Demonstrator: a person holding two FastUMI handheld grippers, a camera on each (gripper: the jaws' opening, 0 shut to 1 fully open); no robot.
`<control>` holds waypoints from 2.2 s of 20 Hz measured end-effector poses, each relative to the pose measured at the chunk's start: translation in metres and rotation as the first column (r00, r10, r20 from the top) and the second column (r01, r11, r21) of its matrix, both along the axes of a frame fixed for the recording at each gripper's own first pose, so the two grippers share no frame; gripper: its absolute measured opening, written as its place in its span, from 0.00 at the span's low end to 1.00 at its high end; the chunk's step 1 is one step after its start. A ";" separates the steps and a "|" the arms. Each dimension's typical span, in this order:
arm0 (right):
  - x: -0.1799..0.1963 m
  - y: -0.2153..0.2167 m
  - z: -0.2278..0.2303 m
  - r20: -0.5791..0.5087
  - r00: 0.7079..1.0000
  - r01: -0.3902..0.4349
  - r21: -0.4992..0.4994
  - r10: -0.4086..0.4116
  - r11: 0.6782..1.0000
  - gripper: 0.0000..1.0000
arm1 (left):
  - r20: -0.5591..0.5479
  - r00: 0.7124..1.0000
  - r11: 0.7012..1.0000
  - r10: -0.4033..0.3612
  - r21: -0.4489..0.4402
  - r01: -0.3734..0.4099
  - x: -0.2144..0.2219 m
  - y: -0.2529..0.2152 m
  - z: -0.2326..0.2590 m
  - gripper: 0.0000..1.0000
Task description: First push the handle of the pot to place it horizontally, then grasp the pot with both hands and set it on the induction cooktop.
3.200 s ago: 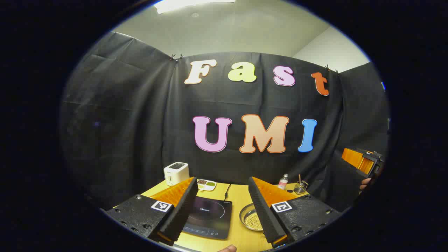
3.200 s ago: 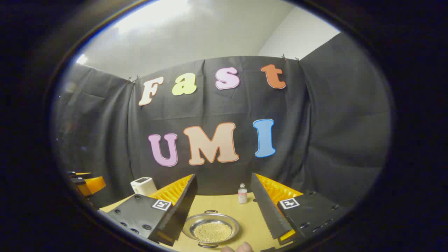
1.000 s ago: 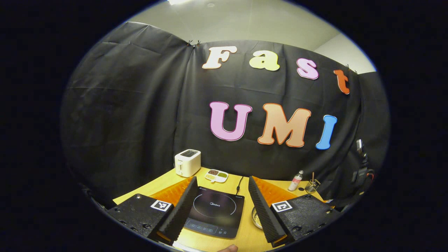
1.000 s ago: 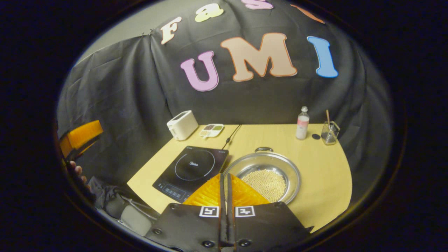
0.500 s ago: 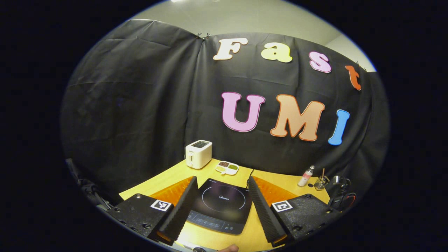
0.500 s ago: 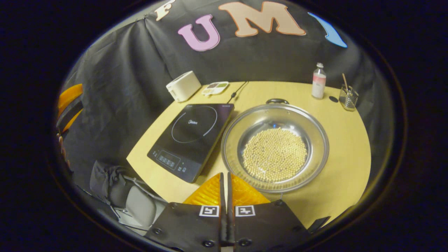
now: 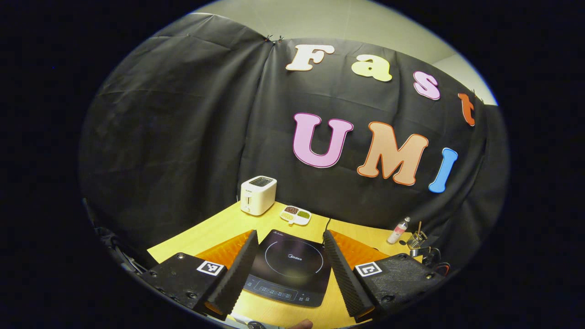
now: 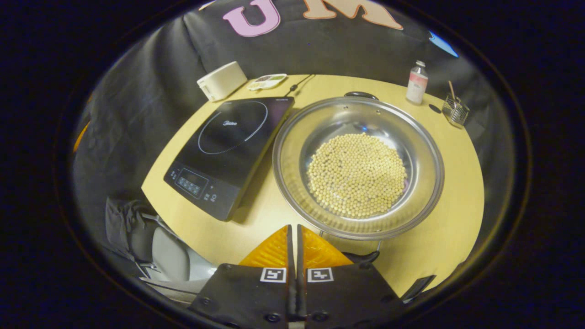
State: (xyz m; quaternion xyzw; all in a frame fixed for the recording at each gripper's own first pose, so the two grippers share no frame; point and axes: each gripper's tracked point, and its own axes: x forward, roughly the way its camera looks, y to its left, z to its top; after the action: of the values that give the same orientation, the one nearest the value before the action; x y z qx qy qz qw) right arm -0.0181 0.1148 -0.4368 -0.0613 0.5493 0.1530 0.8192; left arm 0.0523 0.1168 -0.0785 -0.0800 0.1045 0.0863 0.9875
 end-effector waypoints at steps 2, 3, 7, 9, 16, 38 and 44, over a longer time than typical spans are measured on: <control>0.000 -0.005 -0.006 -0.016 1.000 0.005 -0.027 -0.006 1.000 0.03 | 0.002 1.000 1.000 -0.005 0.003 0.005 0.002 0.005 -0.001 0.89; 0.000 -0.005 -0.008 -0.022 1.000 0.010 -0.028 -0.010 1.000 0.03 | 0.004 1.000 1.000 -0.008 0.013 0.008 0.004 0.008 -0.001 0.89; -0.001 -0.016 -0.010 -0.023 0.999 0.033 -0.082 -0.035 0.996 0.03 | 0.005 0.999 0.998 -0.048 0.029 0.047 0.013 0.009 -0.002 0.89; -0.001 -0.023 -0.012 -0.024 0.998 0.051 -0.089 -0.053 0.995 0.03 | 0.006 0.998 0.998 -0.065 0.025 0.064 0.017 0.006 -0.003 0.89; 0.004 -0.059 -0.010 -0.013 0.991 0.127 -0.133 -0.130 0.983 0.03 | 0.006 0.994 0.994 -0.113 0.014 0.112 0.030 -0.007 -0.006 0.89; 0.052 -0.175 -0.010 0.005 0.974 0.224 -0.203 -0.228 0.953 0.03 | -0.011 0.998 0.998 -0.055 0.031 0.055 0.032 -0.038 -0.009 0.89; 0.075 -0.198 -0.012 0.011 0.968 0.248 -0.184 -0.250 0.951 0.01 | -0.020 1.000 0.999 -0.018 0.050 0.019 0.021 -0.051 -0.009 0.89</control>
State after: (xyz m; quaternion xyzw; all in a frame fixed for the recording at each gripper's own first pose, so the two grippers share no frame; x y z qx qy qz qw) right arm 0.0571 -0.0835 -0.4491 -0.0659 0.5693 -0.0023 0.8195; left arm 0.0735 0.0659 -0.0876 -0.0534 0.1127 0.0804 0.9889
